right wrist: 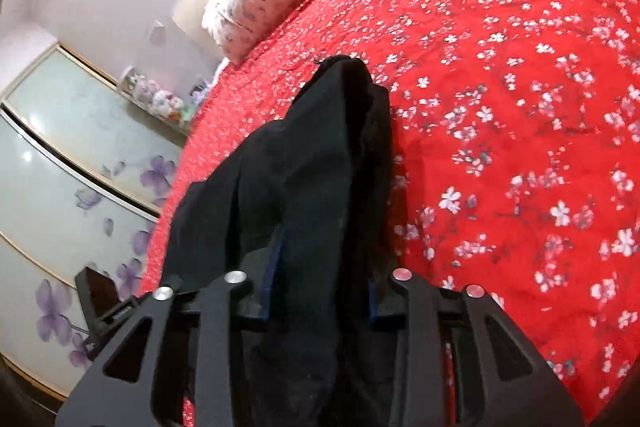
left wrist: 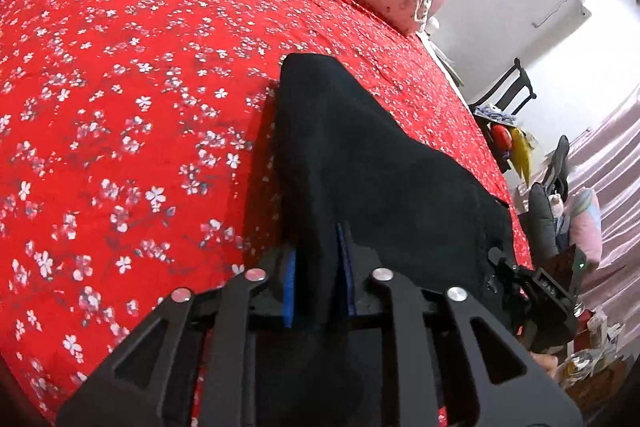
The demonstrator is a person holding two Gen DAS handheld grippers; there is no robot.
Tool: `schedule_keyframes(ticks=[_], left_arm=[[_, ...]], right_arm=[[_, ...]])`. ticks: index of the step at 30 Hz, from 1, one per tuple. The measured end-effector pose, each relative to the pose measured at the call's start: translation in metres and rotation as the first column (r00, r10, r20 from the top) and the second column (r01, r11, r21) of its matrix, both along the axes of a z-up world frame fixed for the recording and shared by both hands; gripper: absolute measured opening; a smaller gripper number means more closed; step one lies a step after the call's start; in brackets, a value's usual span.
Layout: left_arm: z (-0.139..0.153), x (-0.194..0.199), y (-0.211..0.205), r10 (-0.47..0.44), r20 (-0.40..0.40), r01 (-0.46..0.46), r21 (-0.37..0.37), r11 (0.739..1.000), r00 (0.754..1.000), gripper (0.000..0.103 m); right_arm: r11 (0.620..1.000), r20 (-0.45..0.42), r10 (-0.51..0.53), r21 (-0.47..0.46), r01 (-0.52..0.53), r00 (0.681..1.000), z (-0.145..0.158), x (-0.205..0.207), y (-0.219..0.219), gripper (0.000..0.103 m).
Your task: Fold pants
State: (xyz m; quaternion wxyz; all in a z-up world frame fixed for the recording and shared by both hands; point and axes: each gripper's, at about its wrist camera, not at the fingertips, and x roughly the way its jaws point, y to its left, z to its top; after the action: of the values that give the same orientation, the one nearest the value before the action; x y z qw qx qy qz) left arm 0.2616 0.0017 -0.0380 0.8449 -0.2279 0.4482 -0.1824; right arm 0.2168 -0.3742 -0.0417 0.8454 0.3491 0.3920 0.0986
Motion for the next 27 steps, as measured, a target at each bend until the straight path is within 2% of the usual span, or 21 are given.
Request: schedule_keyframes(ticks=[2, 4, 6, 8, 9, 10, 11, 12, 14, 15, 16, 18, 19, 20, 22, 24, 25, 26, 27], left_arm=[[0.004, -0.003, 0.006, 0.024, -0.011, -0.024, 0.012, 1.000, 1.000, 0.032], [0.012, -0.010, 0.016, 0.066, 0.000, -0.066, 0.017, 0.998, 0.998, 0.035], [0.027, -0.021, 0.028, 0.129, 0.053, -0.131, 0.042, 0.991, 0.990, 0.036], [0.046, -0.027, 0.035, 0.162, 0.135, -0.173, 0.073, 0.982, 0.977, 0.038], [0.057, -0.032, 0.032, 0.146, 0.186, -0.161, 0.070, 0.984, 0.972, 0.040], [0.065, -0.037, 0.026, 0.115, 0.219, -0.131, 0.061, 0.990, 0.969, 0.049], [0.071, -0.040, 0.018, 0.074, 0.237, -0.087, 0.048, 0.995, 0.969, 0.058], [0.075, -0.042, 0.005, 0.017, 0.243, -0.027, 0.039, 0.999, 0.970, 0.060], [0.072, -0.042, -0.017, -0.071, 0.215, 0.065, 0.037, 0.997, 0.974, 0.062], [0.065, -0.038, -0.028, -0.110, 0.176, 0.103, 0.049, 0.993, 0.978, 0.062], [0.054, -0.033, -0.037, -0.119, 0.118, 0.110, 0.084, 0.990, 0.986, 0.063], [0.023, -0.015, -0.046, -0.092, -0.024, 0.094, 0.142, 0.985, 0.996, 0.050], [0.010, -0.011, -0.041, -0.067, -0.040, 0.072, 0.121, 0.990, 0.997, 0.039], [0.005, -0.012, -0.034, -0.046, -0.016, 0.048, 0.085, 0.995, 0.999, 0.035], [0.002, -0.012, -0.023, -0.019, -0.013, 0.019, 0.003, 1.000, 1.000, 0.035], [0.004, -0.015, -0.018, -0.014, -0.009, 0.014, -0.026, 1.000, 1.000, 0.037], [0.008, -0.020, -0.019, -0.018, 0.003, 0.018, -0.019, 1.000, 1.000, 0.045], [0.013, -0.026, -0.019, -0.020, 0.025, 0.020, -0.012, 1.000, 0.999, 0.064], [0.022, -0.034, -0.019, -0.014, 0.061, 0.013, 0.018, 1.000, 0.998, 0.076]], right_arm=[[1.000, -0.024, 0.006, -0.014, -0.006, 1.000, 0.004, 0.003, -0.002, 0.046], [0.999, -0.011, -0.035, -0.035, 0.035, 0.999, 0.016, -0.004, -0.014, 0.050], [0.990, 0.050, -0.121, -0.066, 0.124, 0.991, 0.034, -0.019, -0.029, 0.056], [0.987, 0.122, -0.149, -0.049, 0.156, 0.981, 0.050, -0.028, -0.037, 0.056], [0.992, 0.159, -0.121, -0.014, 0.125, 0.980, 0.060, -0.029, -0.035, 0.056], [0.996, 0.170, -0.087, 0.010, 0.086, 0.982, 0.064, -0.027, -0.030, 0.056], [0.999, 0.175, -0.017, 0.034, 0.011, 0.984, 0.068, -0.022, -0.019, 0.060], [0.999, 0.172, 0.013, 0.039, -0.020, 0.985, 0.070, -0.019, -0.012, 0.063], [0.995, 0.144, 0.089, 0.035, -0.095, 0.986, 0.067, -0.010, 0.008, 0.073], [0.996, 0.111, 0.089, 0.013, -0.091, 0.990, 0.063, -0.006, 0.014, 0.075], [0.997, 0.036, 0.065, -0.034, -0.064, 0.997, 0.051, 0.002, 0.018, 0.076], [0.999, -0.049, 0.042, -0.033, -0.044, 0.998, 0.024, 0.014, 0.016, 0.073], [1.000, -0.029, 0.025, 0.003, -0.025, 0.999, 0.014, 0.015, 0.011, 0.070], [1.000, -0.015, 0.015, 0.023, -0.015, 1.000, 0.012, 0.013, 0.010, 0.069], [0.999, -0.006, 0.001, 0.050, 0.000, 1.000, 0.012, 0.012, 0.008, 0.069], [0.999, 0.001, 0.000, 0.032, 0.000, 1.000, 0.018, 0.007, 0.013, 0.069], [1.000, 0.014, -0.006, 0.011, 0.006, 1.000, 0.024, -0.002, 0.012, 0.070], [1.000, 0.029, -0.011, -0.006, 0.012, 1.000, 0.029, -0.006, 0.013, 0.074], [1.000, 0.051, -0.017, -0.022, 0.018, 0.999, 0.035, -0.012, 0.014, 0.077]])
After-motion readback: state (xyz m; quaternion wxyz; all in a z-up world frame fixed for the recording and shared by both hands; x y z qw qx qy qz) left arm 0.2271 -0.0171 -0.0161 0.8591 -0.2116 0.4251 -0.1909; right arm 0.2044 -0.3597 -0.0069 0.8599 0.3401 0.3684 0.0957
